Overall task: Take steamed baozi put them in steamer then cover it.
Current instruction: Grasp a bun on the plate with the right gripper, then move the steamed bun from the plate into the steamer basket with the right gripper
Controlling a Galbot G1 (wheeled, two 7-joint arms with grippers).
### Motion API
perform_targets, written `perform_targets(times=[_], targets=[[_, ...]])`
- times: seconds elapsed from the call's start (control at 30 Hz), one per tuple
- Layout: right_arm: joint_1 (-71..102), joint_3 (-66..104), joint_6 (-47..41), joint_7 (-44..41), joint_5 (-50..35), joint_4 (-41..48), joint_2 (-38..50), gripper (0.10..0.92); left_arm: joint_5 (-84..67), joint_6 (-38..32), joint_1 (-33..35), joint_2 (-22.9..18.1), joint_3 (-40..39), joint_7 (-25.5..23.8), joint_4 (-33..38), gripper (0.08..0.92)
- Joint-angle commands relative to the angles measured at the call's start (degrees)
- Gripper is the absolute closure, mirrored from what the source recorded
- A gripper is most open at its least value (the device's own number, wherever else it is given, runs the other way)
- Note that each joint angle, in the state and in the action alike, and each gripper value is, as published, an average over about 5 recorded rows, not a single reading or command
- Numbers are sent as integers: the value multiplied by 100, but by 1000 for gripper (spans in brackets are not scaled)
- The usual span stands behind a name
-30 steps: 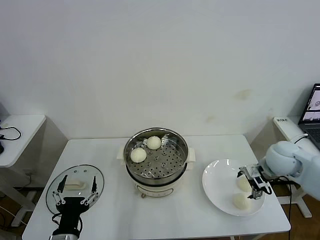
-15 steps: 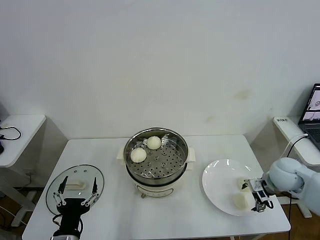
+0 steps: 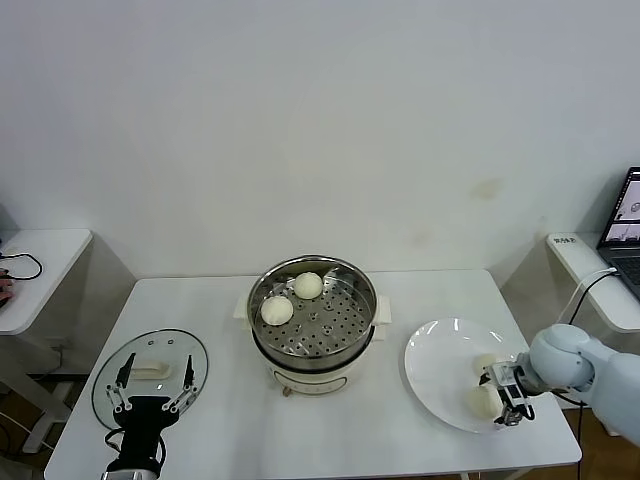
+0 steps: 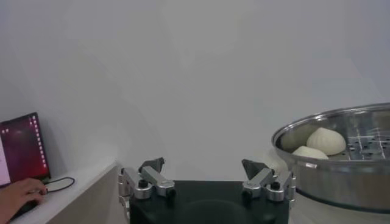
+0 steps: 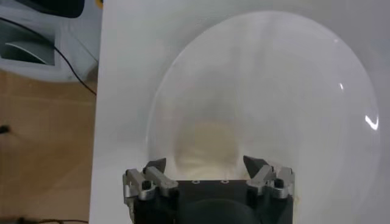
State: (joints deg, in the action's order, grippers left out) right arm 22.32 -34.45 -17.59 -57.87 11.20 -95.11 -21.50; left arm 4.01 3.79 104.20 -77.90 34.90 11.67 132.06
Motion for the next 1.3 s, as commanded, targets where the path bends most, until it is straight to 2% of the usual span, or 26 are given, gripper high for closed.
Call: perform_targets(times=[0.03, 0.43, 0.77, 1.03, 1.3], targets=[[130, 103, -24, -3, 21, 115, -103, 324, 8, 2, -1, -5, -6, 1, 1, 177], [-379, -42, -102, -317, -271, 58, -72, 372, 22, 10, 6, -5, -44, 2, 66, 177], [-2156, -996, -199, -549, -881, -89, 46, 391, -3, 7, -58, 43, -37, 3, 80, 177], [-2808, -1090, -230, -626, -1293, -225, 99, 422, -7, -2, -69, 72, -47, 7, 90, 177], [-4276, -1604, -250, -708, -1865, -24, -292, 423, -14, 21, -102, 88, -22, 2, 114, 177]])
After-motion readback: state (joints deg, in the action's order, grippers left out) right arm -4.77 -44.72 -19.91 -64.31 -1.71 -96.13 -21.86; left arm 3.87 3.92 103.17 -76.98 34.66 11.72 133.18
